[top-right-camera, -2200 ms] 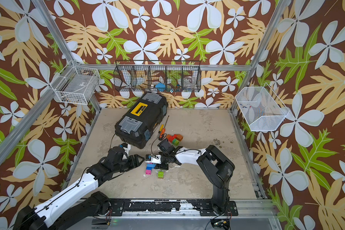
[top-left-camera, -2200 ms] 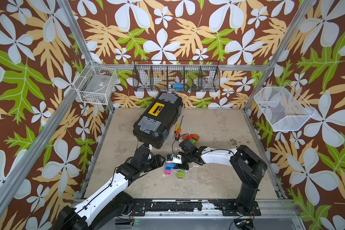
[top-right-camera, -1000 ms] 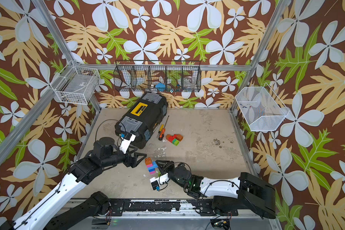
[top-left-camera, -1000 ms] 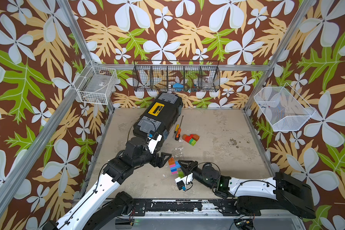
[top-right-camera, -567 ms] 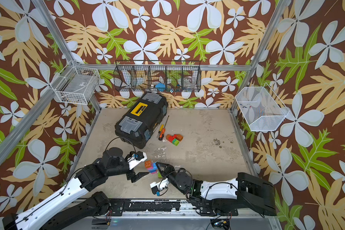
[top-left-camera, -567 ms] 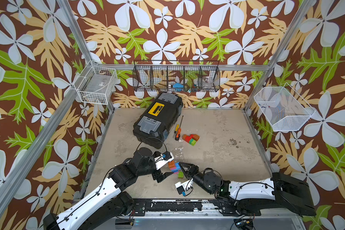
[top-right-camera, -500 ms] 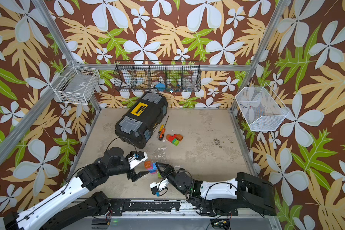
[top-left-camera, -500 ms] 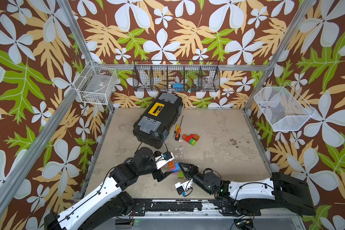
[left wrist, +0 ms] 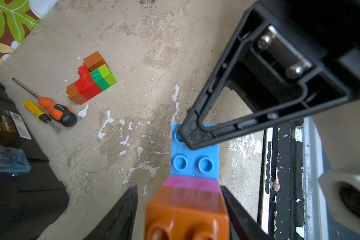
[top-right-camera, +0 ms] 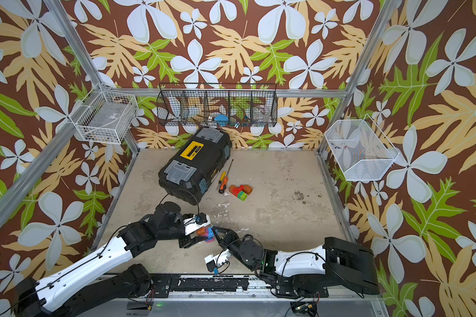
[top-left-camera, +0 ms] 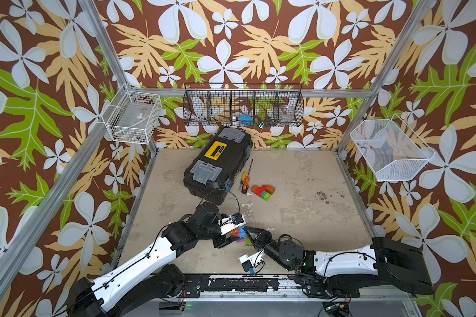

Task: Assemble the letter h with lego
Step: Assemble the lego brick with the lego brick.

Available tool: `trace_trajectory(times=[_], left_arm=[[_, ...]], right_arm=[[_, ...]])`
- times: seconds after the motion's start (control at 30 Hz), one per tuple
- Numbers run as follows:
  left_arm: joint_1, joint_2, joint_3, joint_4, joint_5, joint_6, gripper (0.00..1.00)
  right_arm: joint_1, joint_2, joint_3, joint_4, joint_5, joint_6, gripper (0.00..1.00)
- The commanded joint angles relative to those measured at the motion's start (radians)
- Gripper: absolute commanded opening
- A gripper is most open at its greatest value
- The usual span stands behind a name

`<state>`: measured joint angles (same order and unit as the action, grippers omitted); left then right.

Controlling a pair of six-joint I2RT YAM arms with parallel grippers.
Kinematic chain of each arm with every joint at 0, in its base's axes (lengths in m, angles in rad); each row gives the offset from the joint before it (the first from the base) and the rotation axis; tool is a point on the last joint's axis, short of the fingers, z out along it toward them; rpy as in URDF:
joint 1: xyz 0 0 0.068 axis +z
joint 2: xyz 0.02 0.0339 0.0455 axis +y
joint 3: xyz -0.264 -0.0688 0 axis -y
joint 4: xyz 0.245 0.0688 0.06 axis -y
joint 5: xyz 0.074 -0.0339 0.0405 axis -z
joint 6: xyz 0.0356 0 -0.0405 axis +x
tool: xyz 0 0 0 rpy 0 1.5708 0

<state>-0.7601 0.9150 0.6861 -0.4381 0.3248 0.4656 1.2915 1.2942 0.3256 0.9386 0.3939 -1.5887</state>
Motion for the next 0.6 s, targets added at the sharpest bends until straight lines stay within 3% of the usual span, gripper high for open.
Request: trace_trajectory(times=[0.0, 0.2, 0.3, 0.43, 0.57], left_arm=[[-0.002, 0.018, 0.004, -0.007, 0.031, 0.022, 0.57], [-0.005, 0.041, 0.009, -0.012, 0.033, 0.020, 0.51], [-0.005, 0.047, 0.003, -0.013, 0.028, 0.026, 0.41], [-0.007, 0.050, 0.004, -0.014, 0.025, 0.032, 0.39], [-0.007, 0.050, -0.006, -0.011, 0.026, 0.056, 0.26]], right_arm=[[0.008, -0.001, 0.008, 0.042, 0.006, 0.009, 0.17], [0.009, -0.009, 0.010, 0.029, 0.010, 0.016, 0.18], [0.012, -0.013, 0.007, 0.022, 0.013, 0.017, 0.18], [0.015, -0.019, 0.008, -0.009, 0.007, 0.023, 0.21], [0.055, -0.077, 0.060, -0.266, 0.010, 0.076, 0.27]])
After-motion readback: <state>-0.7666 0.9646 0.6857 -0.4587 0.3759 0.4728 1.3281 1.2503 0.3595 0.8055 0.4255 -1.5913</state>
